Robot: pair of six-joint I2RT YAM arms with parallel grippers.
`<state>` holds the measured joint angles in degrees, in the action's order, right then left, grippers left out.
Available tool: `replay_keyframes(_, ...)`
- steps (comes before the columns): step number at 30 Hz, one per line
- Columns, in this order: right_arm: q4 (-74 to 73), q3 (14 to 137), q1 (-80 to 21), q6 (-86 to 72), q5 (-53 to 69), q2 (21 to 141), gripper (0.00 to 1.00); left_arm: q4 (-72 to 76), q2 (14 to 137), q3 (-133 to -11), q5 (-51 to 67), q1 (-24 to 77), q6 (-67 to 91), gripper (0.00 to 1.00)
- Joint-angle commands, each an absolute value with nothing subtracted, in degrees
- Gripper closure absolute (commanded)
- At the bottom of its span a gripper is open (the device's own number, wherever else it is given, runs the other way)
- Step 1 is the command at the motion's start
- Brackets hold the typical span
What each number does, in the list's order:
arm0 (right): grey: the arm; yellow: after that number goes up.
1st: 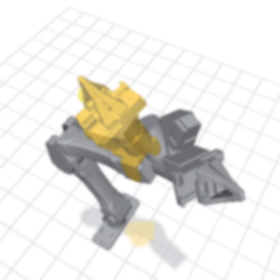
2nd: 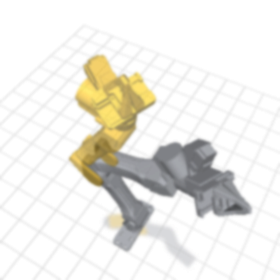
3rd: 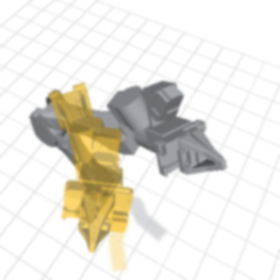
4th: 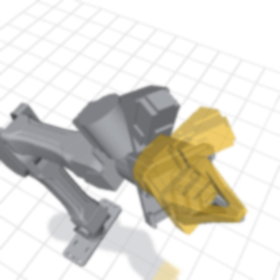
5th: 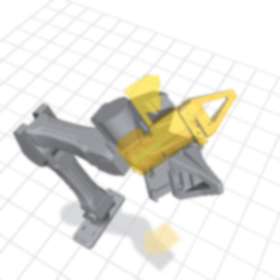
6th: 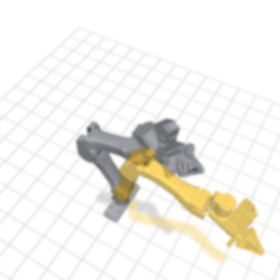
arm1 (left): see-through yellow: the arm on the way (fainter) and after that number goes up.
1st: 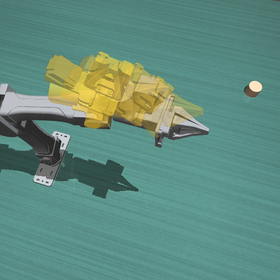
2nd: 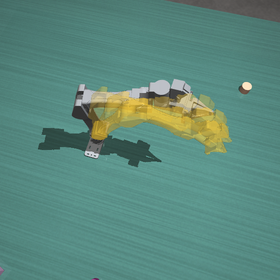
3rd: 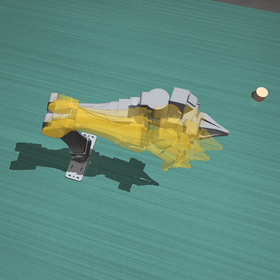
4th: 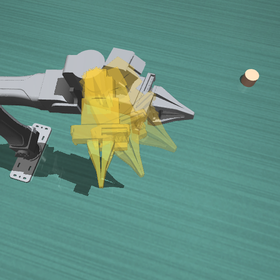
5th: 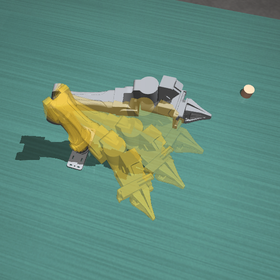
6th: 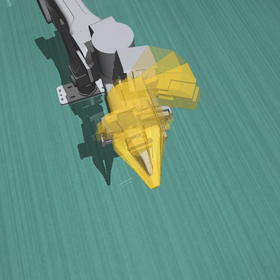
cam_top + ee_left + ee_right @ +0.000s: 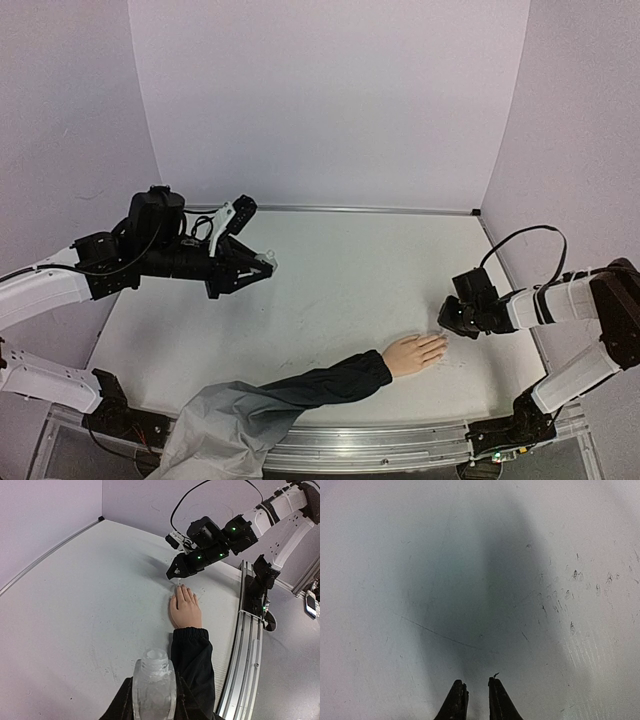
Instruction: Paint the nails
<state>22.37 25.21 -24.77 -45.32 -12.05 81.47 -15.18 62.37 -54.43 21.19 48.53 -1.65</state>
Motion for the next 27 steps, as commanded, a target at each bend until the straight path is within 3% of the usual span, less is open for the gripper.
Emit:
replay_keyframes(1, 21.6, 26.0, -24.8, -46.6, -15.0, 81.9, 1.0, -14.0, 62.5, -58.6, 21.0, 48.4, -2.6, 1.0)
replay_keyframes(14, 18.3, 25.4, -24.7, -44.9, -13.8, 72.7, 1.0, -14.0, 60.7, -58.2, 21.6, 48.4, -1.5, 1.0)
replay_keyframes(27, 18.3, 25.3, -24.8, -42.7, -9.3, 75.9, 1.0, -14.0, 58.9, -57.9, 22.0, 48.4, -0.6, 1.0)
